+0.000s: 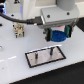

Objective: Insert the blue gear onto the right peg, followed by the red gear

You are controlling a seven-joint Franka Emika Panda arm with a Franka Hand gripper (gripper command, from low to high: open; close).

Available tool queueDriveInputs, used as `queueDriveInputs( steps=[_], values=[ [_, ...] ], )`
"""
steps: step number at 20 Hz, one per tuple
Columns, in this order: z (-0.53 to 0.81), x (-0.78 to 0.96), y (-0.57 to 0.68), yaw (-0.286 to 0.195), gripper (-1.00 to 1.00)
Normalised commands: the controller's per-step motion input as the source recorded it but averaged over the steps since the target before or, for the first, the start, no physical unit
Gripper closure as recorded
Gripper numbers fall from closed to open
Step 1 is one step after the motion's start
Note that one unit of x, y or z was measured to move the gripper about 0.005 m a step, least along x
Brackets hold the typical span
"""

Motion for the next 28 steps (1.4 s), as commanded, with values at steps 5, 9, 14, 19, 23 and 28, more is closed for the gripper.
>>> queueDriveInputs(
  steps=[5, 9, 14, 19, 23, 28],
  values=[
    [0.02, 0.55, -0.18, 0.0, 1.0],
    [-0.06, 0.36, -0.12, 0.0, 1.0],
    [-0.1, 0.18, -0.12, 0.0, 1.0],
    [0.13, 0.05, -0.02, 0.0, 1.0],
    [0.3, 0.01, -0.03, 0.0, 1.0],
    [0.2, 0.01, -0.07, 0.0, 1.0]
  ],
)
